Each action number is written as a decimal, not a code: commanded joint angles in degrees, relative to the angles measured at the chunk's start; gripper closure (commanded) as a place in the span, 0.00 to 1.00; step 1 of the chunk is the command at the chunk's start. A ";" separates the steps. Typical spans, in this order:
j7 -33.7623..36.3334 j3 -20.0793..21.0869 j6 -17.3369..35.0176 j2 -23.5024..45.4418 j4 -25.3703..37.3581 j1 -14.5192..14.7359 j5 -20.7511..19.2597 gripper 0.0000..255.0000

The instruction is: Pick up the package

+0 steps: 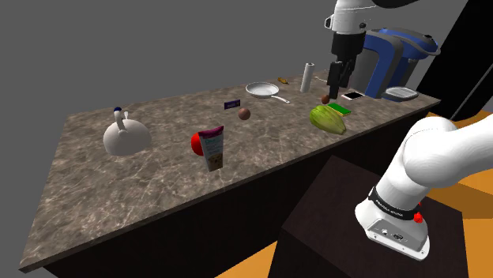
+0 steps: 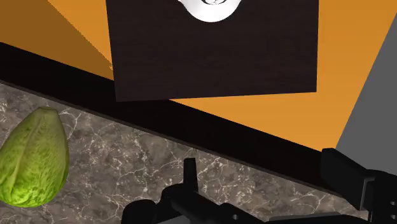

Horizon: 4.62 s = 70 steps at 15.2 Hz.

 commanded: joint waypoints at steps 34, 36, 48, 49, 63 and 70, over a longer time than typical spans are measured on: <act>-39.19 3.07 31.94 62.77 35.96 12.96 -1.73 0.00; -39.11 3.05 33.31 63.30 35.13 12.97 -1.82 0.00; -38.81 2.97 37.06 64.93 33.00 13.04 -2.10 1.00; -38.81 2.97 37.07 64.92 32.98 13.03 -2.10 1.00; -39.29 3.10 30.27 62.17 37.05 12.95 -1.63 1.00; -39.48 3.15 26.64 61.13 39.64 12.94 -1.45 1.00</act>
